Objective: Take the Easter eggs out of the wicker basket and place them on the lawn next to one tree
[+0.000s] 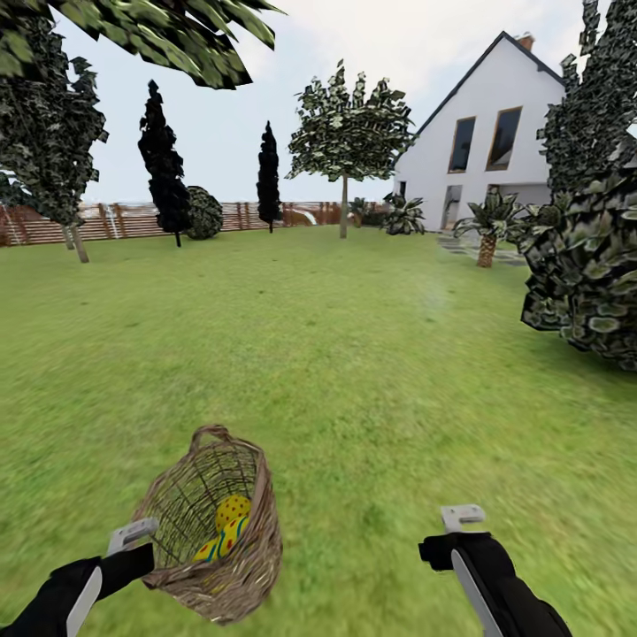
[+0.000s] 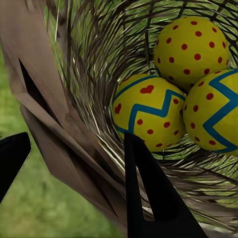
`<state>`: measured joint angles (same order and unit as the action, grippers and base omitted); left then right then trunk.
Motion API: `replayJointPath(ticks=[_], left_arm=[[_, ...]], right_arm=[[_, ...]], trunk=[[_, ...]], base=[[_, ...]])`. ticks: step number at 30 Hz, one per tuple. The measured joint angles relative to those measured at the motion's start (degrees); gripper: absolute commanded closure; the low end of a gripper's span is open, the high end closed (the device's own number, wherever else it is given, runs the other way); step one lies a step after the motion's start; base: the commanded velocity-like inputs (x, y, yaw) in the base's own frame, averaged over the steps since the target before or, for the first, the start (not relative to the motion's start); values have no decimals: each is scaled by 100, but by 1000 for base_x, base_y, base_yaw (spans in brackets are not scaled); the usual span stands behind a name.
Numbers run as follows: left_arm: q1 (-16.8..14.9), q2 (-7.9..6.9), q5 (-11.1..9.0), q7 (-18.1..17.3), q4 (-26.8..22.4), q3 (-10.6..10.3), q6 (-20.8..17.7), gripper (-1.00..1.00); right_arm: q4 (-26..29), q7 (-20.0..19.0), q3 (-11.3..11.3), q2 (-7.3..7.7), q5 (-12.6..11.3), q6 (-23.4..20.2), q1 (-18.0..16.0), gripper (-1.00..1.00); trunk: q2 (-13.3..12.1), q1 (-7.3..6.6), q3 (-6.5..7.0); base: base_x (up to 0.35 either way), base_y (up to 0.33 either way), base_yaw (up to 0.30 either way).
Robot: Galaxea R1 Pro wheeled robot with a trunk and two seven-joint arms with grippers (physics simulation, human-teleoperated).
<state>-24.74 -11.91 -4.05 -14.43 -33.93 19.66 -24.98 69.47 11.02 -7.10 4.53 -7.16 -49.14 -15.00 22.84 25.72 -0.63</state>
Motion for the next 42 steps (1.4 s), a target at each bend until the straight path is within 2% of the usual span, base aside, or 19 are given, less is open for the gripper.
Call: replayJointPath(ticks=[12, 18, 39, 42], left_arm=[[-1, 10, 16, 9, -8, -13, -1, 100], [-5, 20, 15, 9, -3, -21, -1, 100], [-3, 37, 12, 8, -1, -31, -1, 100], [-2, 25, -4, 8, -10, -21, -2, 100]], right_arm=[[0, 9, 22, 26, 5, -8, -1, -100], [6, 9, 101, 32, -5, -9, -1, -100], [10, 17, 87, 15, 14, -10, 1, -100], [9, 22, 85, 11, 34, -8, -1, -100]], trunk=[[3, 0, 30], [3, 1, 39], [3, 1, 39], [4, 0, 39]], base=[[335, 0, 264], [335, 0, 12], [335, 0, 0], [336, 0, 211]])
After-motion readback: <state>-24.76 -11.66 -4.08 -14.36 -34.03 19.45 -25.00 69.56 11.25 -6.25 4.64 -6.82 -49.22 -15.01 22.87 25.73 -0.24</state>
